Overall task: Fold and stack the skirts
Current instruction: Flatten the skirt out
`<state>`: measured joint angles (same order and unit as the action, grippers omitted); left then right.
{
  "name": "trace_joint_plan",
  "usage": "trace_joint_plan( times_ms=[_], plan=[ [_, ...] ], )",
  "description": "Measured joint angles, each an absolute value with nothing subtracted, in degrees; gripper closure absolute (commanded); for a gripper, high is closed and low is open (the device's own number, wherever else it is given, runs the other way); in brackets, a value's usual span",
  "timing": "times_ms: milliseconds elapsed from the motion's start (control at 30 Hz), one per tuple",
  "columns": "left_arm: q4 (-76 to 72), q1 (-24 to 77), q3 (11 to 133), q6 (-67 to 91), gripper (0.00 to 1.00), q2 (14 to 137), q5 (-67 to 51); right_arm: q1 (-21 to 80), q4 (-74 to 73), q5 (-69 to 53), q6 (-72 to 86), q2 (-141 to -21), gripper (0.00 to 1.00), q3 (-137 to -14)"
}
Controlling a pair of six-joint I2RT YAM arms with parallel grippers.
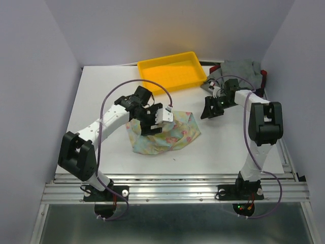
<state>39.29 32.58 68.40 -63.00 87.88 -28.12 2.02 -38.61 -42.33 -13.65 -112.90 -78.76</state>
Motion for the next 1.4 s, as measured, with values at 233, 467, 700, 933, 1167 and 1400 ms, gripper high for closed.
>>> trace_joint_plan(
  times_ms=[233,467,700,933,1167,1400],
  plan=[
    [38.9,32.9,78.3,-53.6,0.04,87.5,-29.6,3.8,-33.3,-40.6,-9.7,-117.9,0.32,-82.5],
    [38.7,38.3,84.5,-46.3,0.09,91.8,-25.7,6.2,-29.0,-40.5,-6.5,-119.3,0.32,-83.7],
    [41.9,39.8,91.1,-42.5,0.12,100.2,-21.8,6.8,-27.9,-40.0,-5.0,-119.6,0.32,-84.1],
    [46.3,42.9,91.3,-37.1,0.14,100.1,-18.2,6.8,-27.6,-39.3,-3.1,-119.6,0.31,-84.1],
    [46.3,46.7,90.8,-32.4,0.16,99.5,-16.1,6.8,-27.3,-38.0,-1.5,-119.6,0.29,-84.1],
    [42.1,48.1,90.0,-24.9,0.41,100.1,-10.3,6.8,-27.4,-34.3,-1.1,-118.3,0.26,-83.9]
  ],
)
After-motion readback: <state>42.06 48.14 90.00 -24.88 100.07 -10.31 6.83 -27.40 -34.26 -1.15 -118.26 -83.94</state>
